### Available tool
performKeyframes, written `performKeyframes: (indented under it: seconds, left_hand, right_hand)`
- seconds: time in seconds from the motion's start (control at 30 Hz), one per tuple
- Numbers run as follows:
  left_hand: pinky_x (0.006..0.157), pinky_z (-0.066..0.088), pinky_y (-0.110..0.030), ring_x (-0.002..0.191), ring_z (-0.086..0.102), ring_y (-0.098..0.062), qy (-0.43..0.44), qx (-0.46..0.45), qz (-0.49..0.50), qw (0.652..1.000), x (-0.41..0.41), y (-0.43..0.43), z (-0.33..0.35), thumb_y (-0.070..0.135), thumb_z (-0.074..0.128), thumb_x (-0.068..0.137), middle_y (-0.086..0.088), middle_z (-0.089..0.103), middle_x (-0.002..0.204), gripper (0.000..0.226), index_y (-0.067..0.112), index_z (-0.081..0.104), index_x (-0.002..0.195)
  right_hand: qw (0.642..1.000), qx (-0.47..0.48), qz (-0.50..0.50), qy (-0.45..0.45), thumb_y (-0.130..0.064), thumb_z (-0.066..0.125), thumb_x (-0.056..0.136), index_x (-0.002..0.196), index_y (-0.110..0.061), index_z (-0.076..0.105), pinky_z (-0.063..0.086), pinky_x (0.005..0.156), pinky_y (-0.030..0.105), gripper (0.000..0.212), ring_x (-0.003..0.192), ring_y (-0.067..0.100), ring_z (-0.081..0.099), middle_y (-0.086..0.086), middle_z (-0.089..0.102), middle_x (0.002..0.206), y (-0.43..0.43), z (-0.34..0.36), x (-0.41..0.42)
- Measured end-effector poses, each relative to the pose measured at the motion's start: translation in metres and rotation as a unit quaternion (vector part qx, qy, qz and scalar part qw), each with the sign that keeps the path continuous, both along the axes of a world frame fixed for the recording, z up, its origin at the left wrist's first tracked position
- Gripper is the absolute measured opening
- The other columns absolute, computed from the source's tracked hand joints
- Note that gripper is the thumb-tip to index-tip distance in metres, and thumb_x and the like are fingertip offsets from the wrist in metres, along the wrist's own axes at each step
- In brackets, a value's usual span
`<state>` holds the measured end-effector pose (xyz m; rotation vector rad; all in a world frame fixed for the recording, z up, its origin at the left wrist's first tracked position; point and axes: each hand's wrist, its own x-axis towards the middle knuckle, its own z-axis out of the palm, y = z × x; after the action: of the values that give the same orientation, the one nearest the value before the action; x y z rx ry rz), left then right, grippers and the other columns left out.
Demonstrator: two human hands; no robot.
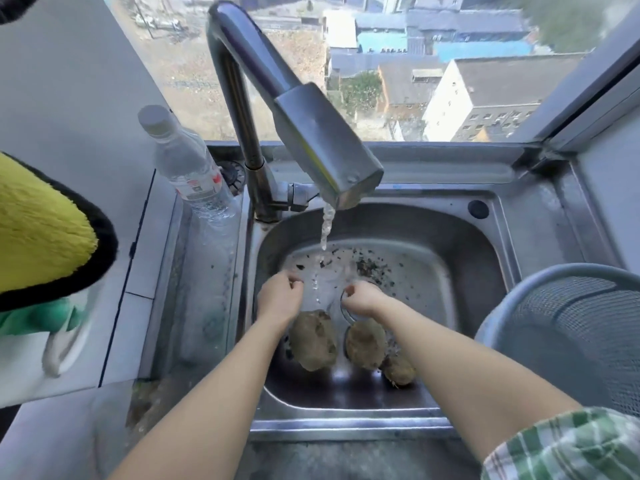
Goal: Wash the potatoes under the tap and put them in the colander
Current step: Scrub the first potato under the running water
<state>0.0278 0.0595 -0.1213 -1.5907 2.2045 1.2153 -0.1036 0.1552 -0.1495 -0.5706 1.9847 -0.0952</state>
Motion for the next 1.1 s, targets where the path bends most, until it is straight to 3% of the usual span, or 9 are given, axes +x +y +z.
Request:
performKeyframes:
  seconds: [0.03,0.1,0.17,0.53,0.7,0.8,0.9,1.0,1.1]
  left_hand:
    - [0.085,0.043,-0.031,0.113,0.06,-0.031,0.0,0.015,0.002,1.0,0.002,0.004,-0.007,0.018,0.046,0.099,-0.011,0.068,0.122,0.029,0.013,0.066,0.119]
    - [0.086,0.044,-0.032,0.11,0.061,-0.03,0.003,0.039,0.013,0.999,0.004,0.01,-0.019,0.019,0.046,0.099,-0.009,0.069,0.12,0.027,0.016,0.066,0.116]
    - [0.084,0.044,-0.032,0.108,0.061,-0.029,0.008,0.053,0.023,0.998,0.004,0.013,-0.028,0.018,0.045,0.099,-0.01,0.069,0.117,0.025,0.015,0.066,0.111]
    - [0.081,0.047,-0.032,0.103,0.064,-0.026,0.054,0.059,0.05,0.996,0.002,0.015,-0.03,0.019,0.047,0.1,-0.009,0.069,0.11,0.02,0.015,0.065,0.108]
    - [0.088,0.054,-0.039,0.094,0.066,-0.032,0.093,0.116,0.142,0.979,0.002,0.009,-0.022,0.02,0.046,0.098,-0.011,0.07,0.099,0.022,0.013,0.067,0.099]
    - [0.081,0.052,-0.039,0.081,0.062,-0.025,0.16,0.27,0.264,0.912,-0.003,0.012,-0.004,0.037,0.044,0.102,-0.007,0.065,0.094,0.038,0.007,0.065,0.114]
    - [0.099,0.048,-0.052,0.088,0.067,-0.033,0.264,0.417,0.357,0.793,-0.01,0.013,0.015,0.058,0.047,0.095,-0.017,0.075,0.091,0.055,0.012,0.076,0.094]
    - [0.107,0.044,-0.052,0.092,0.064,-0.034,0.329,0.463,0.435,0.698,-0.013,0.016,0.028,0.053,0.058,0.09,-0.019,0.072,0.088,0.046,0.008,0.07,0.094]
    - [0.1,0.049,-0.048,0.102,0.063,-0.032,0.349,0.473,0.465,0.662,-0.013,0.019,0.032,0.048,0.062,0.089,-0.018,0.068,0.108,0.047,0.006,0.065,0.109]
  right_hand:
    - [0.999,0.044,0.032,0.0,-0.02,0.052,0.093,0.098,-0.007,0.055,0.044,0.066,0.032,0.015,0.082,0.026,0.057,0.015,0.057,0.096,0.008,-0.013,0.004]
    - [0.99,0.122,0.071,0.004,-0.032,0.056,0.093,0.146,-0.006,0.031,0.046,0.099,0.039,0.064,0.128,0.036,0.047,0.021,0.039,0.146,0.026,-0.039,0.009]
    - [0.987,0.141,0.077,0.006,-0.039,0.067,0.087,0.156,-0.014,0.009,0.039,0.11,0.042,0.093,0.14,0.039,0.035,0.021,0.016,0.159,0.041,-0.056,0.015]
    - [0.994,0.09,0.017,0.055,-0.049,0.079,0.069,0.149,-0.021,0.02,0.045,0.102,0.042,0.104,0.13,0.039,0.041,0.02,0.032,0.146,0.06,-0.058,0.02]
    - [0.983,-0.098,-0.153,-0.015,-0.048,0.079,0.067,0.14,-0.025,0.029,0.051,0.093,0.041,0.091,0.109,0.029,0.056,0.011,0.049,0.132,0.023,-0.008,-0.003]
    - [0.95,-0.192,-0.217,-0.115,-0.048,0.077,0.071,0.135,-0.024,0.033,0.056,0.089,0.043,0.081,0.101,0.026,0.064,0.009,0.054,0.123,-0.003,0.024,0.001]
    - [0.919,-0.234,-0.259,-0.184,-0.054,0.074,0.068,0.127,-0.022,0.042,0.058,0.088,0.046,0.074,0.099,0.025,0.067,0.009,0.06,0.12,-0.021,0.037,0.019]
    - [0.933,-0.246,-0.242,-0.106,-0.047,0.051,0.093,0.119,-0.014,0.05,0.049,0.094,0.042,0.041,0.108,0.025,0.059,0.01,0.06,0.12,-0.034,0.045,0.033]
    - [0.952,-0.267,-0.138,0.052,-0.029,0.028,0.105,0.115,-0.006,0.057,0.036,0.1,0.043,0.039,0.119,0.035,0.048,0.018,0.058,0.125,-0.039,0.052,0.036]
